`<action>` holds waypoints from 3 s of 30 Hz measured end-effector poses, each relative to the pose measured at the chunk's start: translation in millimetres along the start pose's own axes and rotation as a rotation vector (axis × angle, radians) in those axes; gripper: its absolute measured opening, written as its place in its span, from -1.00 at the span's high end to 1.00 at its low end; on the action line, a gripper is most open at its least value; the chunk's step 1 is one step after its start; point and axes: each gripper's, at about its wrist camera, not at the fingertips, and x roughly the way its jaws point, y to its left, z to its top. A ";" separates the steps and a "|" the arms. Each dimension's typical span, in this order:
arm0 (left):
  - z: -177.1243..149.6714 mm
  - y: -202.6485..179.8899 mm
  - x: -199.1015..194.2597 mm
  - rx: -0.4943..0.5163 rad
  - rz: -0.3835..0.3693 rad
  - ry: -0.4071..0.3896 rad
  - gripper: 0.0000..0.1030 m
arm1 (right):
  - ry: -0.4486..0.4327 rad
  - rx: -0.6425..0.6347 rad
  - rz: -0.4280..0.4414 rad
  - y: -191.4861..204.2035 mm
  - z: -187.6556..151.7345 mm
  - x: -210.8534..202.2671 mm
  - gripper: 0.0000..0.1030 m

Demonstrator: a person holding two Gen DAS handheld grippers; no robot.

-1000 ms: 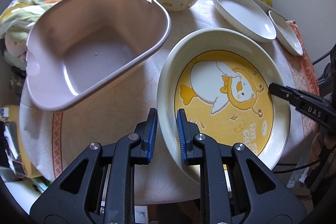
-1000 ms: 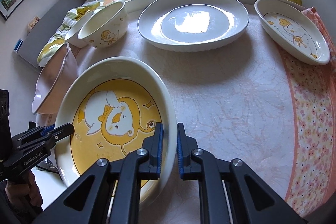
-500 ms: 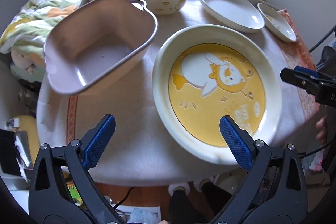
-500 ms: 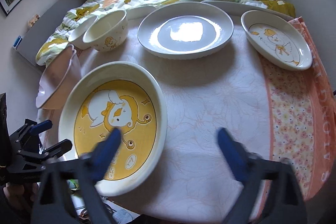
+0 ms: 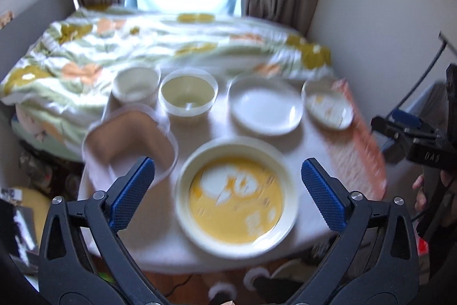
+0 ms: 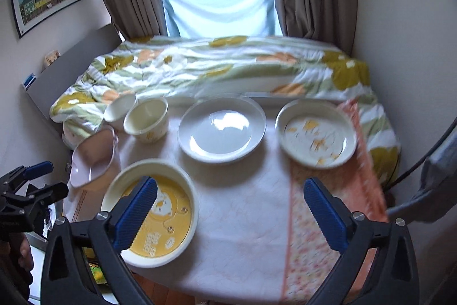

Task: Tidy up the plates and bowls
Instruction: 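Close both grippers on the rim of the plain white plate, then lift the white plate with both grippers and lower it onto the yellow duck plate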

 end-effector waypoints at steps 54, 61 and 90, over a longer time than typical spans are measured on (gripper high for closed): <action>26.2 -10.4 277.1 -0.432 0.181 0.367 0.66 | 0.523 -0.382 0.480 -68.6 80.7 309.5 0.67; 31.3 -15.7 270.1 -0.390 0.204 0.331 0.66 | 0.471 -0.376 0.482 -70.5 81.8 301.9 0.67; -14.2 7.9 121.4 -0.254 0.144 0.226 0.66 | 0.316 -0.320 0.421 -6.9 35.5 166.0 0.67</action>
